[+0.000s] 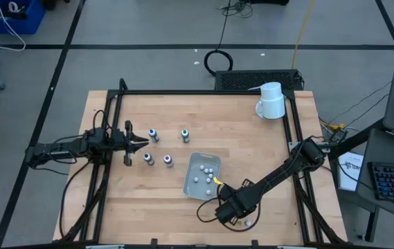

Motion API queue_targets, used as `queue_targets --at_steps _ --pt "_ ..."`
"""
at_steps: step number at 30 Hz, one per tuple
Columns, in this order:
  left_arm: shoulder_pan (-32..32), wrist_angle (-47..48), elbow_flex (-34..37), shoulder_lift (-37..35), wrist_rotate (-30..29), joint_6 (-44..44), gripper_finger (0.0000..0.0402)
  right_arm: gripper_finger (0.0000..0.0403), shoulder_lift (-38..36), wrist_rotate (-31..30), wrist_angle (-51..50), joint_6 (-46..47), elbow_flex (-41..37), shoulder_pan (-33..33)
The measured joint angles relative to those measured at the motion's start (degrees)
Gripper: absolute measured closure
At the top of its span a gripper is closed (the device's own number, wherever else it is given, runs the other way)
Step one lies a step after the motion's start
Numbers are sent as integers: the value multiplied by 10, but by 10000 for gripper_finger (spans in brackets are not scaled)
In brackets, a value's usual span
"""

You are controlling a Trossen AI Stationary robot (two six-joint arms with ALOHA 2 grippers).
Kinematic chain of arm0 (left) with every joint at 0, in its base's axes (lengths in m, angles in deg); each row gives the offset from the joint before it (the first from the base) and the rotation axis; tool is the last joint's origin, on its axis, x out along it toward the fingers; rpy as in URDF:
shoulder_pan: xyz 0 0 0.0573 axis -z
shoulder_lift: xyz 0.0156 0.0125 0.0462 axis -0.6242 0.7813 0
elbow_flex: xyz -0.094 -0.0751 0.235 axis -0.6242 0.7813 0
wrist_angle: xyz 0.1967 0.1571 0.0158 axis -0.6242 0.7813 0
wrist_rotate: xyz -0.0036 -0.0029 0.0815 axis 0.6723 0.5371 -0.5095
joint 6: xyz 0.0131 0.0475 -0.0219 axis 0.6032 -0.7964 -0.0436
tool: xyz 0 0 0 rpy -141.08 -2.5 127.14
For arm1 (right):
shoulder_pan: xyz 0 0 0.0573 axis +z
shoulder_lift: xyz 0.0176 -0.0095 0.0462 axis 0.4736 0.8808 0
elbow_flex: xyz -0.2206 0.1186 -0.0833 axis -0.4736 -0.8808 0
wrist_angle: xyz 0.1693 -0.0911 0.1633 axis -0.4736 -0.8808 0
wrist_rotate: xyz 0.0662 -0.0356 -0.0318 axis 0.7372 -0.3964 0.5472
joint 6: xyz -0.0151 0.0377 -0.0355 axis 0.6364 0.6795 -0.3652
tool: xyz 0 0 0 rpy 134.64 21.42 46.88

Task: Pick & Place food coloring
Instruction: Put the small yellow food coloring bottle into the white bin

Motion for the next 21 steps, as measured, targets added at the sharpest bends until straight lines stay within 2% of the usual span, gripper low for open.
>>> queue_targets --at_steps 14,21 --pt "0 0 0 0 0 0 344 355 -10 -6 16 -37 -15 0" --pt "0 0 0 0 0 0 344 357 -87 -56 -21 -43 -15 -7"
